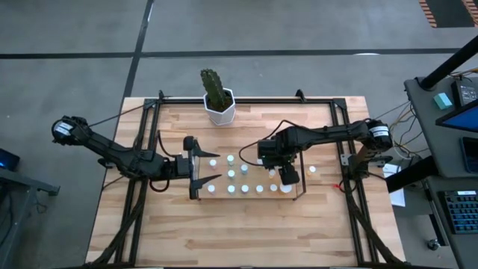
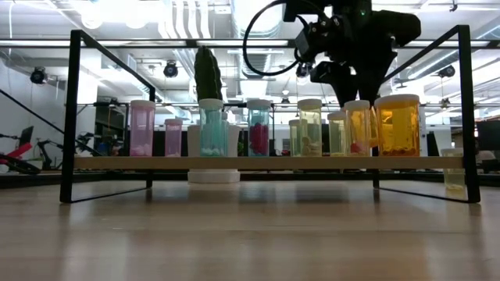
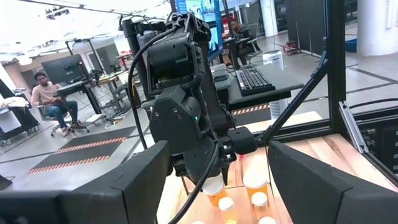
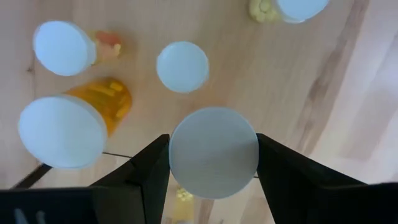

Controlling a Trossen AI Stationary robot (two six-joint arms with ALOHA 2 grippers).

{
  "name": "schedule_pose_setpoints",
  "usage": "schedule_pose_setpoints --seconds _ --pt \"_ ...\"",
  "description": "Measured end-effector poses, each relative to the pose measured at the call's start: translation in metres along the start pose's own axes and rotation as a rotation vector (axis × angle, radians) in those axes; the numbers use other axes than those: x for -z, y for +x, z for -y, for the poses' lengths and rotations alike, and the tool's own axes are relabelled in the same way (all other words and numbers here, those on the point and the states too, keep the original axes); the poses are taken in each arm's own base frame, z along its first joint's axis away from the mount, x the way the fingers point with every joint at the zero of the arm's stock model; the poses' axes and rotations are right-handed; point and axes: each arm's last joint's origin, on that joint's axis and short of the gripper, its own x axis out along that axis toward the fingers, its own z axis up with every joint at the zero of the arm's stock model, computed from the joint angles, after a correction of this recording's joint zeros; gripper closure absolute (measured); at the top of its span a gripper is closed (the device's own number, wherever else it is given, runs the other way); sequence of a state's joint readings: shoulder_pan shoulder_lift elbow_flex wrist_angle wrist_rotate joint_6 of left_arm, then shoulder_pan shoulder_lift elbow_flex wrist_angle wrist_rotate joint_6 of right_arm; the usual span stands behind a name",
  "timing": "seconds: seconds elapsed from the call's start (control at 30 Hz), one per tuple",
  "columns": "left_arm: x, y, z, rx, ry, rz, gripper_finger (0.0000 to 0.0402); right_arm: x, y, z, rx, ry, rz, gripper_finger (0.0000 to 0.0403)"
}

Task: Pick and place medicine bottles onto shelf by color
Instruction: Put the orange pill bottle on the shelf aligned with the other orange pill bottle

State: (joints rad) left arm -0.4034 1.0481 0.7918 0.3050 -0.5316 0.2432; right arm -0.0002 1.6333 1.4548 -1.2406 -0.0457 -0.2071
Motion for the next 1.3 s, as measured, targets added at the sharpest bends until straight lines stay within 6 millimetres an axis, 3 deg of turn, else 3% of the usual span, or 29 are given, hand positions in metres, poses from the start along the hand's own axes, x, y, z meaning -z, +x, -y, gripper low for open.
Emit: schedule_pose_setpoints --seconds 0.23,0.67,0.87,1.13,1.3 --pt "0.0 0.0 0.0 0.0 0.0 0.0 0.0143 -0.001 0.002 -0.002 -0.016 0.02 -0.002 0.0201" --pt "0.0 0.0 0.0 0.0 0.0 0.0 0.0143 -0.002 0.002 -0.001 -0.013 0.036 0.01 0.0153" --pt "0.0 0.0 0.0 0.0 0.0 0.0 0.0143 -0.002 0.001 -0.001 -0.01 0.036 0.005 0.0163" --pt "0.0 0.0 0.0 0.0 -0.001 0.0 0.0143 -0.007 -0.024 -0.002 0.007 0.057 0.055 0.017" --pt "0.0 0.0 0.0 0.0 0.0 0.0 0.0143 -0.015 -0.024 -0.001 0.138 0.044 0.126 0.0228"
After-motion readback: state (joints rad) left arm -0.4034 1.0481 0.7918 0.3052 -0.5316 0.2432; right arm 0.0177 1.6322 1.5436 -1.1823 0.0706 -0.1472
